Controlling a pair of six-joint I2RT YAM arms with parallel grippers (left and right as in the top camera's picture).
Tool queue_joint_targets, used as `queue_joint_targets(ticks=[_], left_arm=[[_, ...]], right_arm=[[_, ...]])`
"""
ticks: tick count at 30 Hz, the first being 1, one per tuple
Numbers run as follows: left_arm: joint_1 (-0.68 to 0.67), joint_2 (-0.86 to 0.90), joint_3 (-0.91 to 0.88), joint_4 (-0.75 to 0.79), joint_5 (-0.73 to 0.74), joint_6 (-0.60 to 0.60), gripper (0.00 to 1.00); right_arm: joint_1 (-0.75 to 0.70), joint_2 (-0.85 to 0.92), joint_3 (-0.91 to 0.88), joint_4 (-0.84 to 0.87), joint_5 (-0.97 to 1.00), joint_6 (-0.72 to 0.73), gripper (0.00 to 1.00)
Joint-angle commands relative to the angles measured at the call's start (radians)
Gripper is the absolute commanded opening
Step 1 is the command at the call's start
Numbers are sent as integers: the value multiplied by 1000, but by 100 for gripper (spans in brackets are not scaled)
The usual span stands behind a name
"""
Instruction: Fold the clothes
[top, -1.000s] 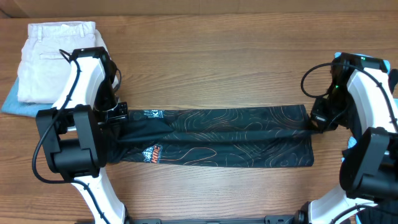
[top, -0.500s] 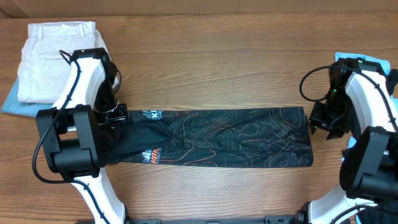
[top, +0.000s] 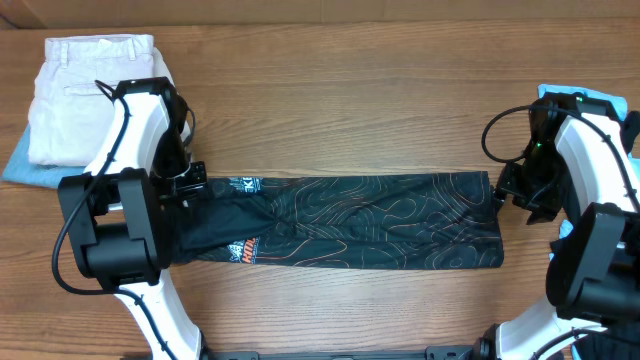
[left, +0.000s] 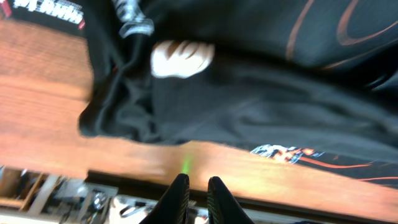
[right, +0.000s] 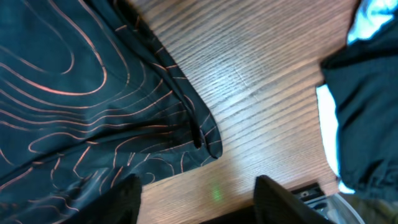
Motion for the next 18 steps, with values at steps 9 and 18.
queue_joint_targets(ticks=[9,18], left_arm=[[-82,-27,-7,107,72,1,17],[-105,-27,-7,118,71,1,17]], right_arm=[[-5,-29,-67,108,-133,-76,70],[-6,-29,-223,298,-161,-78,78]])
